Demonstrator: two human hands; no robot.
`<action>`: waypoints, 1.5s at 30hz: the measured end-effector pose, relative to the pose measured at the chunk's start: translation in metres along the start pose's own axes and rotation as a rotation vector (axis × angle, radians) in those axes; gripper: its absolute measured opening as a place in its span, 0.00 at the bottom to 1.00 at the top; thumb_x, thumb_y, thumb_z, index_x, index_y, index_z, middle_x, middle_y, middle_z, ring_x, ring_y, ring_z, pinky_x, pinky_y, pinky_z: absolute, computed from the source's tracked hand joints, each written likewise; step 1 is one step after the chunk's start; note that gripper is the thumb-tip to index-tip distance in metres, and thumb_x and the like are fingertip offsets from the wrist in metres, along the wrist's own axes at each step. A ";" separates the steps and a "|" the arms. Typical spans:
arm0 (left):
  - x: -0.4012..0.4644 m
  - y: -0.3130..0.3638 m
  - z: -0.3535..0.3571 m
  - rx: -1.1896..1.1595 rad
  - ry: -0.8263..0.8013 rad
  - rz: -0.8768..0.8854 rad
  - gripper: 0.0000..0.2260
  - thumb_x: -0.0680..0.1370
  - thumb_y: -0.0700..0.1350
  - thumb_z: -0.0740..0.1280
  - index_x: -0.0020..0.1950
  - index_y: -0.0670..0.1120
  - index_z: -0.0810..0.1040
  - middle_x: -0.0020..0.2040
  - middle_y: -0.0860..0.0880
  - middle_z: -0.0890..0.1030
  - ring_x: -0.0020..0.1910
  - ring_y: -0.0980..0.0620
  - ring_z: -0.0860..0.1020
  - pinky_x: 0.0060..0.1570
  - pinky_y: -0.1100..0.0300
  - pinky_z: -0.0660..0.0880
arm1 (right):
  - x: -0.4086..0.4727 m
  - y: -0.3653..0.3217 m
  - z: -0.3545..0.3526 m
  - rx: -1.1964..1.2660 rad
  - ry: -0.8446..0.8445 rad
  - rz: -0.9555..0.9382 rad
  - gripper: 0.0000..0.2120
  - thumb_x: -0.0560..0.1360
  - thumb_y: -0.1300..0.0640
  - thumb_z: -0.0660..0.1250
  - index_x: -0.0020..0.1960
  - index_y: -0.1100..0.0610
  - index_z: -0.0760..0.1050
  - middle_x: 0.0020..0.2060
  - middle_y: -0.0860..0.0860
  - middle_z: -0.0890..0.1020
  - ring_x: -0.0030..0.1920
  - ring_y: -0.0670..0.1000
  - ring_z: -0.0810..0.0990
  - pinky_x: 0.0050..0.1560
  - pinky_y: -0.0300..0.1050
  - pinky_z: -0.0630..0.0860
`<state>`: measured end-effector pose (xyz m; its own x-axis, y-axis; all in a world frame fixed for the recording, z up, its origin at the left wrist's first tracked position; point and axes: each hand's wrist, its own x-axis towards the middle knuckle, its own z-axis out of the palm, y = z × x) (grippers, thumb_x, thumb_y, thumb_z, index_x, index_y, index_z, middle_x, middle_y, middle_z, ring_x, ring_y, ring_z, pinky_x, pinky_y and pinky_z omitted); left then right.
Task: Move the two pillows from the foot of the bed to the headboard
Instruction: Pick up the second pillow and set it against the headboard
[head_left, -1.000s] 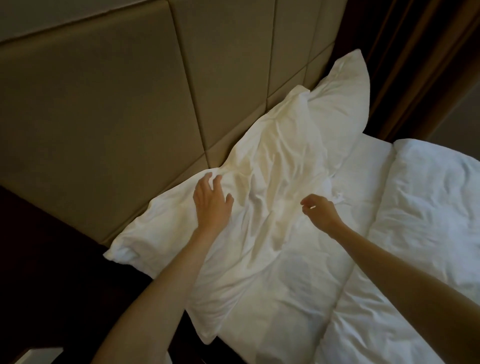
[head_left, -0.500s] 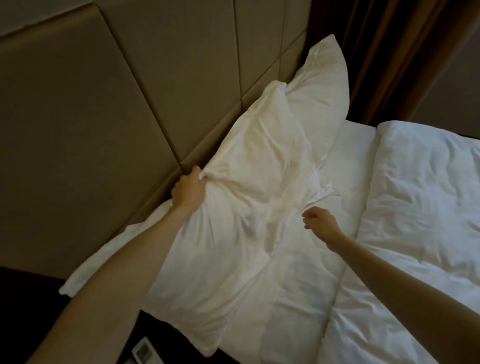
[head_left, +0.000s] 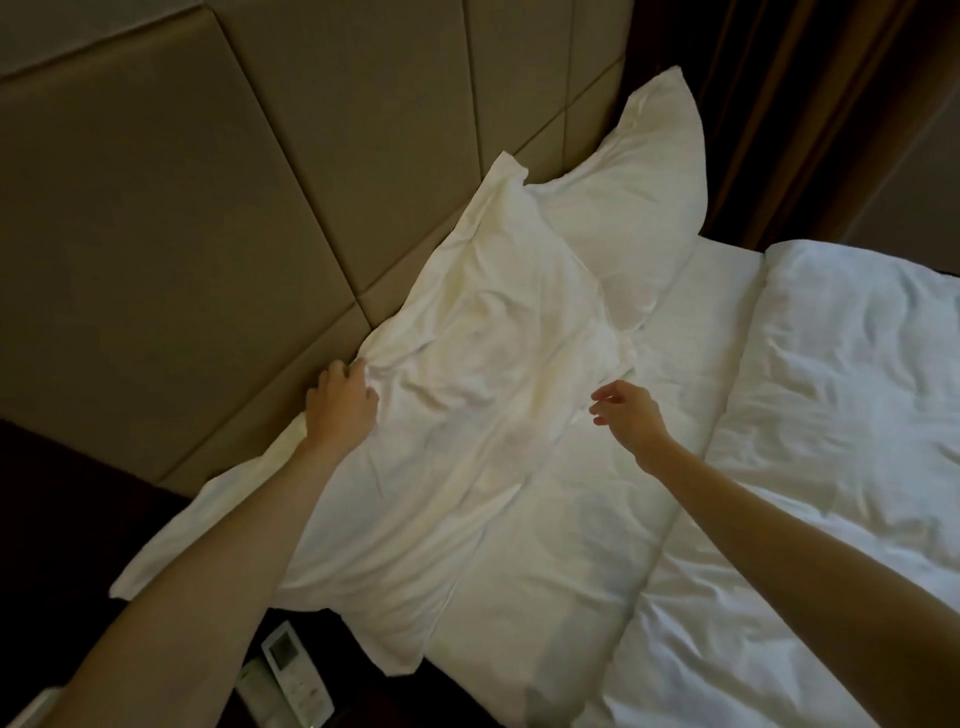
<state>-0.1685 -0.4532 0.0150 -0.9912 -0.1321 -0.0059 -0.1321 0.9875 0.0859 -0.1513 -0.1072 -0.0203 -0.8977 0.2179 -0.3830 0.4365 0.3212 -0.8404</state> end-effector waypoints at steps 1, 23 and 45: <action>-0.002 0.006 -0.005 -0.018 0.014 0.014 0.19 0.80 0.45 0.58 0.70 0.43 0.67 0.64 0.40 0.72 0.60 0.40 0.72 0.56 0.47 0.69 | -0.004 0.003 -0.006 0.005 0.006 -0.010 0.11 0.75 0.66 0.59 0.53 0.61 0.77 0.48 0.57 0.82 0.45 0.53 0.80 0.35 0.37 0.69; 0.196 0.166 0.006 -0.166 -0.029 0.223 0.29 0.77 0.55 0.63 0.75 0.55 0.56 0.73 0.39 0.59 0.66 0.34 0.64 0.61 0.44 0.66 | 0.151 0.036 0.013 0.301 0.098 0.258 0.19 0.76 0.61 0.60 0.67 0.56 0.69 0.65 0.59 0.73 0.53 0.56 0.77 0.45 0.46 0.75; 0.241 0.181 0.048 0.169 -0.095 0.257 0.33 0.77 0.60 0.62 0.77 0.60 0.50 0.67 0.39 0.65 0.63 0.39 0.69 0.59 0.45 0.68 | 0.236 0.072 0.044 0.350 -0.058 0.314 0.25 0.79 0.60 0.60 0.75 0.53 0.62 0.75 0.56 0.64 0.71 0.59 0.66 0.67 0.53 0.65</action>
<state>-0.4320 -0.3026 -0.0187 -0.9873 0.1241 -0.0991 0.1314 0.9889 -0.0700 -0.3346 -0.0733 -0.1887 -0.7315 0.1998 -0.6519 0.6500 -0.0845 -0.7553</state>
